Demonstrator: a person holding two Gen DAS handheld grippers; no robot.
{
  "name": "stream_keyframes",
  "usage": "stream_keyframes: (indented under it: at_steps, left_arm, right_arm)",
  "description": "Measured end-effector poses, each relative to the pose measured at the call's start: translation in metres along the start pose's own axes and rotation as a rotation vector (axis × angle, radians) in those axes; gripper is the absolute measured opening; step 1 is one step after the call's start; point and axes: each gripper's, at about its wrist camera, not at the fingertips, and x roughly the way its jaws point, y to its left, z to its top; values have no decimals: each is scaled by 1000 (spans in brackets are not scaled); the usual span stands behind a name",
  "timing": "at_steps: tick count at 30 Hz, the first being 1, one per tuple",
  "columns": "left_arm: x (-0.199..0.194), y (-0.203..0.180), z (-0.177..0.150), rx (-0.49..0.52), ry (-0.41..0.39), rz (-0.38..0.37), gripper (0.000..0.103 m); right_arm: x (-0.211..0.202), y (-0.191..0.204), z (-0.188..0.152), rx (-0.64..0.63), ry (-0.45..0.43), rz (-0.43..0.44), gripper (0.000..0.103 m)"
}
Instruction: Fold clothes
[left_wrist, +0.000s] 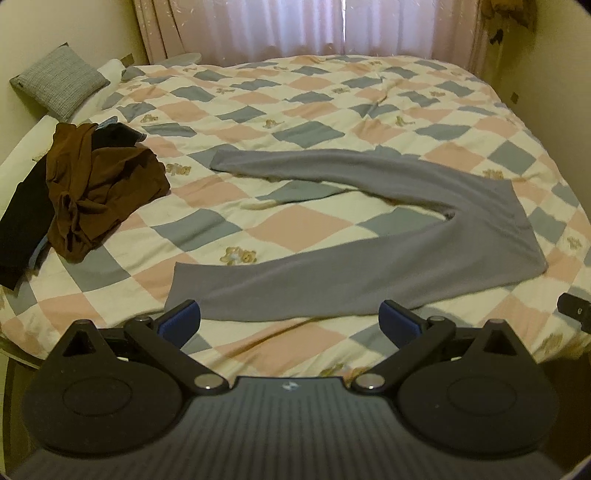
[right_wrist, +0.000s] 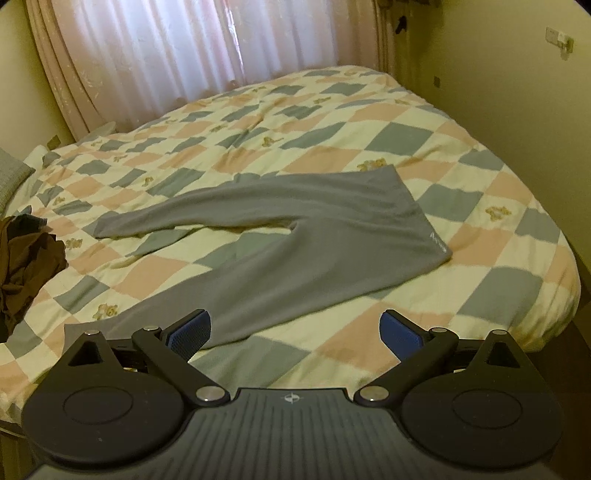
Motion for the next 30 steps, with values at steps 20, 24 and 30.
stream_keyframes:
  at_steps: [20,24,30]
  left_arm:
    - [31,19,1,-59,35,-12,102]
    - [40,11,9,-94,48,0,102]
    - [58,-13,24,-147,93,35,102]
  right_arm:
    - [25,37,7,-67,62,-62,101]
    - [37,28,27,-82,78,-54,101]
    - [60,9,56,-128,116,-35,101]
